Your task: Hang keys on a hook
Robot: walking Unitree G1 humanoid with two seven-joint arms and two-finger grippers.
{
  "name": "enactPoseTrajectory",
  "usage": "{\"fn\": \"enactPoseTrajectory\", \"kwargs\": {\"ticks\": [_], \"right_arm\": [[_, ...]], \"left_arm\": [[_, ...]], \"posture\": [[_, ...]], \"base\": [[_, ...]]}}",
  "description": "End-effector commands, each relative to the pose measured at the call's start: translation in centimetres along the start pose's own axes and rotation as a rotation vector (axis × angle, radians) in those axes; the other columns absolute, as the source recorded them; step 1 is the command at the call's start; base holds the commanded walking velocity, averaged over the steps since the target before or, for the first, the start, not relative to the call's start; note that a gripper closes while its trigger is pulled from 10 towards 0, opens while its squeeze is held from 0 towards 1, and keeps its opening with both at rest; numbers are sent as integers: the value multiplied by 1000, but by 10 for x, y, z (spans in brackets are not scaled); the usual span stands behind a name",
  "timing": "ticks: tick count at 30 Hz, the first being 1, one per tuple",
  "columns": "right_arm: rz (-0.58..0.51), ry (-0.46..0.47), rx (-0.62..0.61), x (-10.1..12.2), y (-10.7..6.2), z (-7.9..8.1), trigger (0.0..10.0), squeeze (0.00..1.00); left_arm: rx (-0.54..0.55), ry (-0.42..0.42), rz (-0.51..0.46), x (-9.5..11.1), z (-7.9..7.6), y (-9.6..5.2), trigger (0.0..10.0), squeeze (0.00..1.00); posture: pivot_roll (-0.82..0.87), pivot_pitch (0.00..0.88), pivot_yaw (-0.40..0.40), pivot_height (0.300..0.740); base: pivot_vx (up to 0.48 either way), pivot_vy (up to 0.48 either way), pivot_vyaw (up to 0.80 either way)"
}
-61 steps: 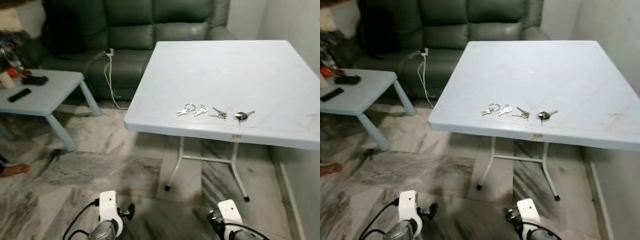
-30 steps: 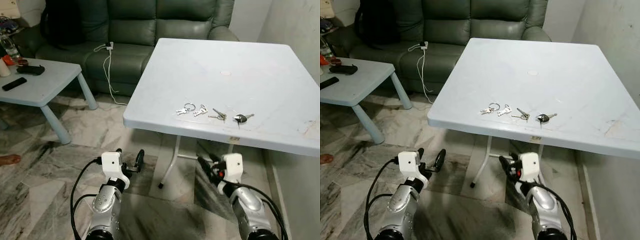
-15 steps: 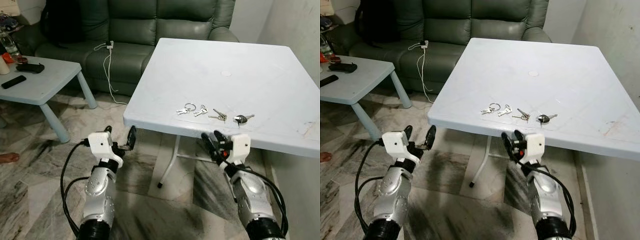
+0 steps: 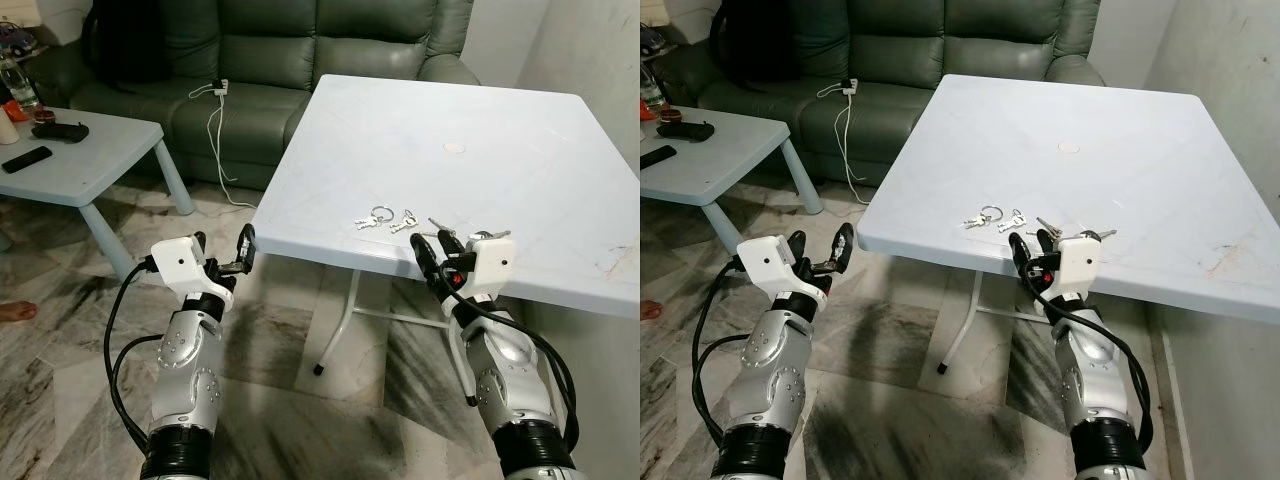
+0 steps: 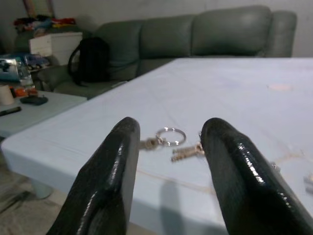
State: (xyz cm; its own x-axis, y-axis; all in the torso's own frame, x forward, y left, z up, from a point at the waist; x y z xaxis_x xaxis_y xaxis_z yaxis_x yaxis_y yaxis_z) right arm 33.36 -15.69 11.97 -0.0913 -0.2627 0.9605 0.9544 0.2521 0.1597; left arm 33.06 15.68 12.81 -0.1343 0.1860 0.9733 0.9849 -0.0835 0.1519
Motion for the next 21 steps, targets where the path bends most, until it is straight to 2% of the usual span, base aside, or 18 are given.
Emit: {"fn": "enactPoseTrajectory", "kwargs": {"ticks": [1, 5, 13, 18, 21], "right_arm": [[-12, -8, 13, 8, -1, 1, 10000, 0], [-35, 1, 9, 17, -5, 2, 10000, 0], [-16, -6, -19, 11, -20, 2, 10000, 0], [-9, -2, -23, 11, -22, 2, 10000, 0], [-3, -4, -19, 12, -22, 2, 10000, 0]], "left_arm": [[-27, 10, -2, 8, -5, 1, 10000, 0], [-33, 19, 1, 12, -6, -4, 10000, 0], [6, -10, 61, 0, -5, -21, 10000, 0], [15, -7, 73, -1, -3, -23, 10000, 0], [18, -4, 76, 1, -1, -23, 10000, 0]], "posture": [[-2, 0, -44, 740], [-3, 0, -40, 740], [-2, 0, -38, 740], [0, 0, -38, 740], [1, 0, -38, 740]], "base": [[0, 0, 0], [0, 0, 0], [0, 0, 0], [0, 0, 0], [259, 0, 0]]}}
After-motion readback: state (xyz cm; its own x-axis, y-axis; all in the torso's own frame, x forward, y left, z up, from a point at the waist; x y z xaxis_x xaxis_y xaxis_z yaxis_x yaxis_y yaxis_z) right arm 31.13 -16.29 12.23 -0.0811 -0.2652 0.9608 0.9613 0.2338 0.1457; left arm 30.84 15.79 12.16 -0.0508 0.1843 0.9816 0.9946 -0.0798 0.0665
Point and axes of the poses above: a point about 5 cm out from each wrist's last joint towards the gripper, its own y axis pointing out of the wrist towards the gripper, its own x axis along the axis of the wrist's last joint, z = x × y, the point moved 2 cm from there along y, pointing out of the wrist towards the gripper, and after that the axes turned 7 degrees about y, right-handed, at the moved point
